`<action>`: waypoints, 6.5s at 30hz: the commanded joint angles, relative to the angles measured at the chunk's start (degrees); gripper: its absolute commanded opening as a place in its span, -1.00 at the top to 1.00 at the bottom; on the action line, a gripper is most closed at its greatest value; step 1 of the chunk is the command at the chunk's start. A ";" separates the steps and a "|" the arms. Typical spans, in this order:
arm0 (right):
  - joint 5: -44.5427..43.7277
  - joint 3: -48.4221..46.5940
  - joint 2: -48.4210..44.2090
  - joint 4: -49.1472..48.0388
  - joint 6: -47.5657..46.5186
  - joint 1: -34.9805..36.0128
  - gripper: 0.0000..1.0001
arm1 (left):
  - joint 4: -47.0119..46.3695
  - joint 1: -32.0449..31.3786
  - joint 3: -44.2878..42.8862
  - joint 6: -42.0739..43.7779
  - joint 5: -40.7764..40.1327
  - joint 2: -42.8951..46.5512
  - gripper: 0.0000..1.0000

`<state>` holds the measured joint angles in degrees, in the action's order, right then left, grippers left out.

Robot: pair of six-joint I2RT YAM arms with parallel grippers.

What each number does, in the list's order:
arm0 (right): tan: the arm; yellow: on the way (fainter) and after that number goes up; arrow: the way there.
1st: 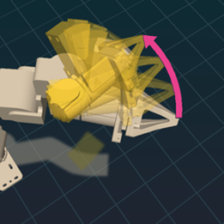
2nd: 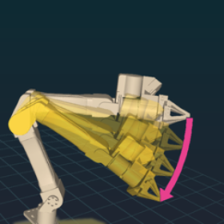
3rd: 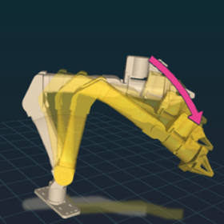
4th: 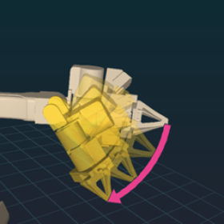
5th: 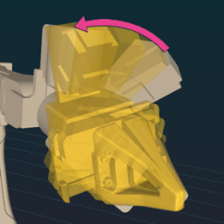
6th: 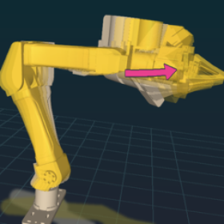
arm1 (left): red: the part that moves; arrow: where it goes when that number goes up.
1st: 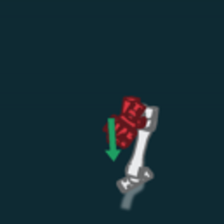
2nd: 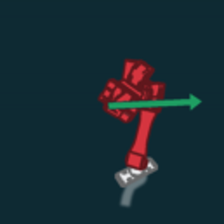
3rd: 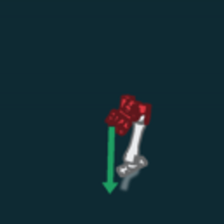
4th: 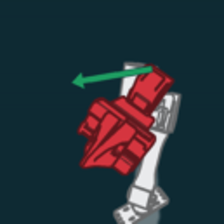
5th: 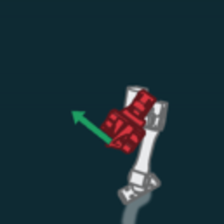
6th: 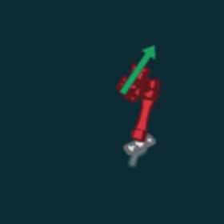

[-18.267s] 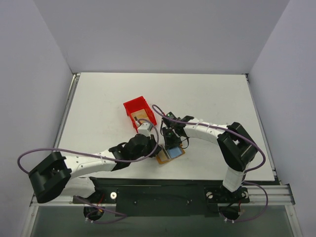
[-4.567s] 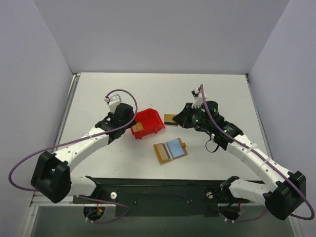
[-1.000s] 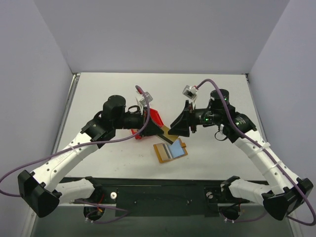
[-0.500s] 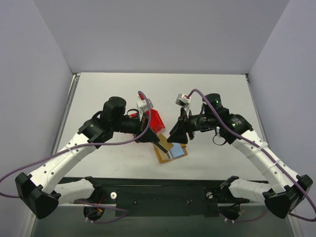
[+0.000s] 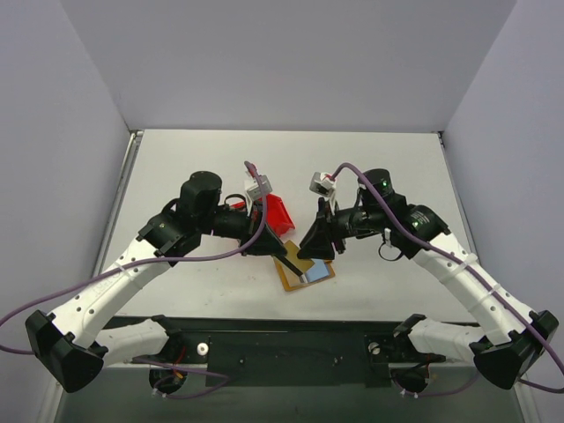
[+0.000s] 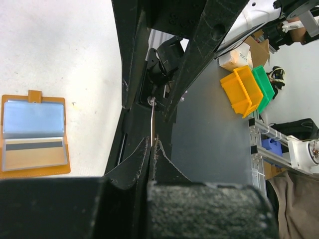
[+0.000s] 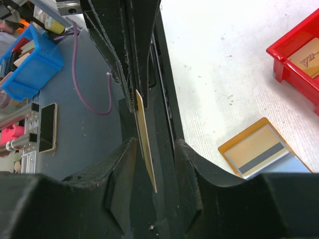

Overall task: Put the credit cards into the card holder
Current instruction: Turn over the card slot in the card holder.

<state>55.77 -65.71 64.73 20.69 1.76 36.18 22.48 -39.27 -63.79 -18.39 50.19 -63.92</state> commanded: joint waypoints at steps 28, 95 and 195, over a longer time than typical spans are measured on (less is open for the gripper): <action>-22.26 1.01 -0.30 -0.47 10.80 -6.90 1.00 | 0.64 5.77 -3.97 -2.08 -14.50 -1.91 -0.22; -33.36 22.03 14.64 -9.35 18.02 -10.61 1.00 | -37.07 -16.28 18.79 -22.56 -49.67 -35.75 1.00; -37.40 25.90 12.88 -13.39 26.54 -5.95 1.00 | -28.81 -19.27 23.54 -25.03 -59.51 -34.96 1.00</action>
<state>18.83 -39.99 77.97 5.65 28.67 30.68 -15.03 -58.19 -42.24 -44.40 -8.60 -97.30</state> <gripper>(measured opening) 0.004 0.026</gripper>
